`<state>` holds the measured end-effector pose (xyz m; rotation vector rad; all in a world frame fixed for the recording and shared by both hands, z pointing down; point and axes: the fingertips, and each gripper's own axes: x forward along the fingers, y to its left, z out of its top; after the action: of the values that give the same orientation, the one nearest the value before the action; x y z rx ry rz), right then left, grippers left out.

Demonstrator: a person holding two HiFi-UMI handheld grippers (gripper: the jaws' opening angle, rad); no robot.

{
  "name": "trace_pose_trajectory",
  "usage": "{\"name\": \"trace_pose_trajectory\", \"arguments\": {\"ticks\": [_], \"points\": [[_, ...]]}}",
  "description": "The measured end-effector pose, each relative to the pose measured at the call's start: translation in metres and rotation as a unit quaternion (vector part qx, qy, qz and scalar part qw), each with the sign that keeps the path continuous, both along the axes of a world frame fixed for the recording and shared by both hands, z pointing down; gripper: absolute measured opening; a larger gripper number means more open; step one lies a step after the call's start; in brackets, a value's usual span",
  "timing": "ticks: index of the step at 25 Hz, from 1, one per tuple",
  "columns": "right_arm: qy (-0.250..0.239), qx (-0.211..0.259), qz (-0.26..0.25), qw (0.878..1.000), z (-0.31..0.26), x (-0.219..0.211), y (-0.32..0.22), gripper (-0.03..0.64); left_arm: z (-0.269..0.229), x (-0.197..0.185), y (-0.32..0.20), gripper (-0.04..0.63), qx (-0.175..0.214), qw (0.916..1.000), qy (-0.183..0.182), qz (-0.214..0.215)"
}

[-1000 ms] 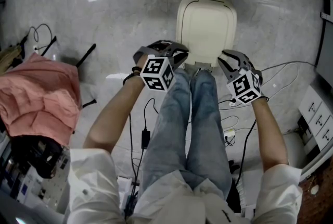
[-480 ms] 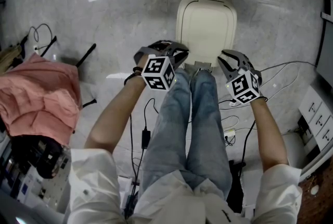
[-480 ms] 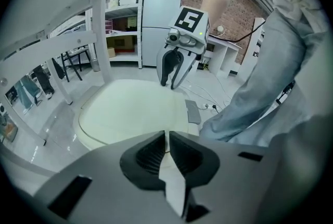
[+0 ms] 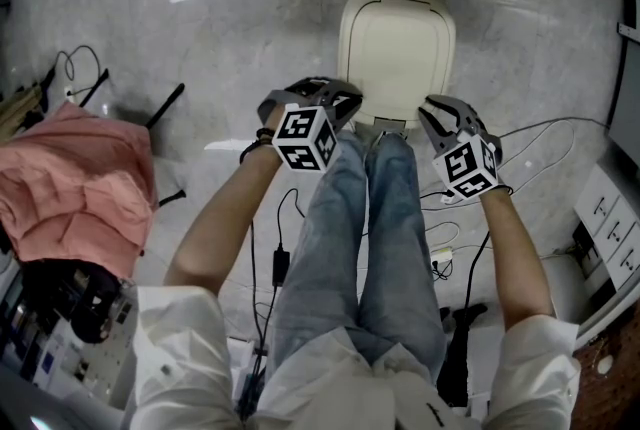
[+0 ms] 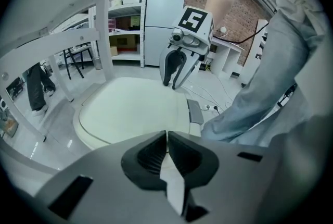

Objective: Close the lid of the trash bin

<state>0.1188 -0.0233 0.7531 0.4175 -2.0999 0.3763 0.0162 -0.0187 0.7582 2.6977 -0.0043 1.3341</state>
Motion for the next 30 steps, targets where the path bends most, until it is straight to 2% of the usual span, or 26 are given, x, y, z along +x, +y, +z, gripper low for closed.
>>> {"name": "trace_pose_trajectory", "arguments": {"ticks": [3,4,14,17,20,23,25,27,30], "points": [[-0.001,-0.001,0.002,1.000,0.001,0.000,0.000,0.097,0.001,0.000,0.000,0.034,-0.001,1.0000,0.001,-0.002],[0.000,-0.001,0.002,1.000,0.002,0.000,0.000,0.062,0.002,0.000,0.000,0.032,-0.001,1.0000,-0.001,-0.001],[-0.005,-0.005,0.015,1.000,0.002,0.000,0.000,0.059,0.002,0.000,-0.001,0.032,0.001,1.0000,0.000,-0.001],[-0.012,0.001,0.041,0.999,-0.003,0.000,-0.004,0.018,-0.006,0.001,-0.005,0.032,0.011,0.9996,0.013,-0.020],[-0.041,0.011,0.100,0.994,-0.022,0.000,-0.017,0.018,-0.024,0.002,-0.016,0.030,0.020,0.9971,0.039,-0.062],[-0.076,0.023,0.181,0.980,-0.056,0.003,-0.037,0.018,-0.053,0.001,-0.030,0.026,0.028,0.9911,0.064,-0.113],[-0.097,0.036,0.233,0.967,-0.085,0.009,-0.049,0.018,-0.081,0.002,-0.040,0.026,0.029,0.9833,0.090,-0.156],[-0.119,0.052,0.281,0.951,-0.121,0.017,-0.060,0.018,-0.118,0.001,-0.049,0.026,0.031,0.9727,0.117,-0.198],[-0.160,0.079,0.350,0.920,-0.189,0.032,-0.079,0.018,-0.183,-0.002,-0.063,0.026,0.047,0.9561,0.155,-0.244]]}}
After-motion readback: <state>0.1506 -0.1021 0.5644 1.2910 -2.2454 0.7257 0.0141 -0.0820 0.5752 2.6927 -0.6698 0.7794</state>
